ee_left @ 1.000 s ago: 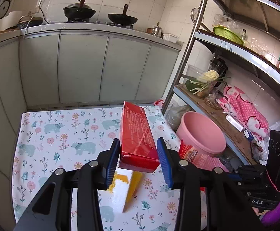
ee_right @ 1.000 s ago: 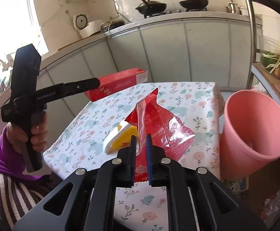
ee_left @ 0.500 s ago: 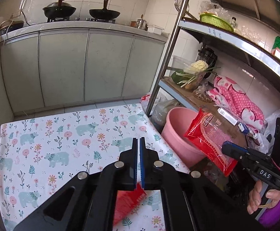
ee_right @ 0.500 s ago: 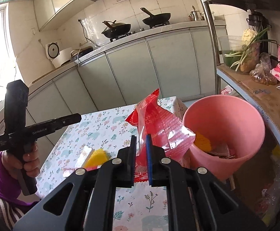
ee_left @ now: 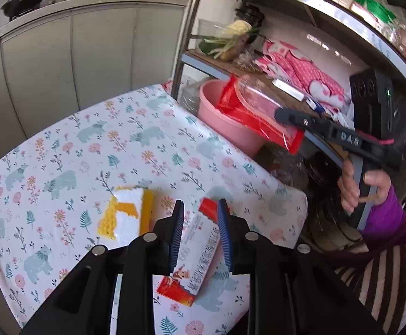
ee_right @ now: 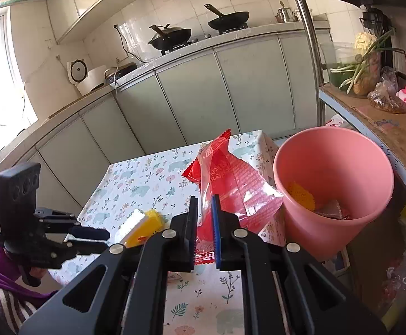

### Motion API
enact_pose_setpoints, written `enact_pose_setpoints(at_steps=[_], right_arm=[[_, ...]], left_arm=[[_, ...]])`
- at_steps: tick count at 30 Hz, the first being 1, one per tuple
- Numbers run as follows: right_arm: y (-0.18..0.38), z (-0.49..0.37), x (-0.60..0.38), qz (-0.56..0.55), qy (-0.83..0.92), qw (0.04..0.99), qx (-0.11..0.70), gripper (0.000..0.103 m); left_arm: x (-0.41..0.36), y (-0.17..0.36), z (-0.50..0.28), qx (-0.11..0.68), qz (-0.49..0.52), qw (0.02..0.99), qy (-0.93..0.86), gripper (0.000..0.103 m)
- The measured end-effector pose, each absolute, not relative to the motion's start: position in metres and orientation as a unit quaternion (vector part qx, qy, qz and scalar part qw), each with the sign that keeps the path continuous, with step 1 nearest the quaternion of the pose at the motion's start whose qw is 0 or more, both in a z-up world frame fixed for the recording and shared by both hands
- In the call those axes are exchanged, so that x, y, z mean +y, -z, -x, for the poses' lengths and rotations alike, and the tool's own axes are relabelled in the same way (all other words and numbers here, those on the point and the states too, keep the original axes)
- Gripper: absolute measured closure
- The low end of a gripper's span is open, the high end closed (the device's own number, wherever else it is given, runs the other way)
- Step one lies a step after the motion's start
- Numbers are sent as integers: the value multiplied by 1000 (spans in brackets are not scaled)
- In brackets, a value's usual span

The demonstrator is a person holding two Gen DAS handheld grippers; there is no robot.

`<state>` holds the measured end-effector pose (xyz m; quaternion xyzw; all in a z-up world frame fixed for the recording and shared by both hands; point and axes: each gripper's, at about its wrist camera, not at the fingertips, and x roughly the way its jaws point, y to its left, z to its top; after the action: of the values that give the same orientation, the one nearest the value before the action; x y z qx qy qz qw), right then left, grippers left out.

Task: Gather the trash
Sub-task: 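Carry the red wrapper toward the pink bucket with the right gripper, then hold the red wrapper over the bucket with the right gripper while the left grasps the red toothpaste box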

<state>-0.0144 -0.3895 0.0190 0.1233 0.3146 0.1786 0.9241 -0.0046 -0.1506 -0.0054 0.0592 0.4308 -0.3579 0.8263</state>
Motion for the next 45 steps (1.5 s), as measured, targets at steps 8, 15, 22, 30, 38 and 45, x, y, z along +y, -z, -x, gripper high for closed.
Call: enact_pose_setpoints(at_steps=[8,15,22,30,38,45], right_arm=[[-18,13,-385,-125,-165,922,326,93],[-18,9,-373,-121,-166,920,332,93],[-15,6,-368,-117,-168,918,340,93],[-11,4,-367,-117,-175,915,344,93],[-12,7,-375,-125,-172,917,337,93],[-19,12,-382,-128,-164,926,316,93]], left_arm=[[-169,46,20,424,-136,815,370,78],[-165,59,15,421,-153,806,386,56],[-165,83,14,454,-175,784,384,56],[-158,81,13,462,-178,783,377,56],[-161,64,15,439,-169,794,386,65],[-162,17,4,383,-103,839,372,65]])
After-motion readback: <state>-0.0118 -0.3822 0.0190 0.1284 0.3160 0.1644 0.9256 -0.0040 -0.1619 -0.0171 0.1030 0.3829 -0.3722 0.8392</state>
